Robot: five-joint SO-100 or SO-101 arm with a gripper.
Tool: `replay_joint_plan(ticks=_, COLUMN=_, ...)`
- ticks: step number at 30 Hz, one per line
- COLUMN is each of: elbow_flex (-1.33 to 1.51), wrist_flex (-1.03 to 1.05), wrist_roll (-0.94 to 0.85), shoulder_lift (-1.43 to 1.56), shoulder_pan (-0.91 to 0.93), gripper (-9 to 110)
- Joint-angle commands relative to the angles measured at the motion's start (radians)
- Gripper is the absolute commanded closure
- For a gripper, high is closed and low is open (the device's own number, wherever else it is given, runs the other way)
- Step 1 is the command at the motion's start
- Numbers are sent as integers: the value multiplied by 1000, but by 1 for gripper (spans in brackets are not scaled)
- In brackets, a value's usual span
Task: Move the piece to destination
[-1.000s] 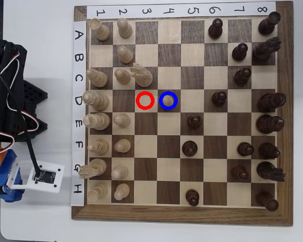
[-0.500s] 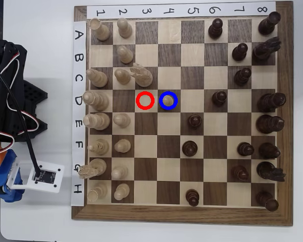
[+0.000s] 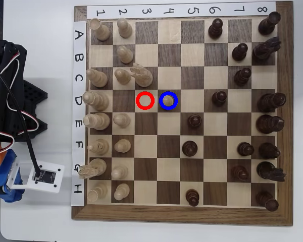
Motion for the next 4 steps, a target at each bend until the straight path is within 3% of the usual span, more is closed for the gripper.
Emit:
replay_joint_plan(ticks=1, elbow_flex=-20, wrist_flex=2, wrist_roll=-29, shoulder_lift=58, shoulder_pan=5, gripper=101)
replay_joint_plan(ticks=4, elbow_flex=-20, wrist_flex=2, wrist_roll=-31, shoulder_lift=58, shoulder_pan=5, gripper=101)
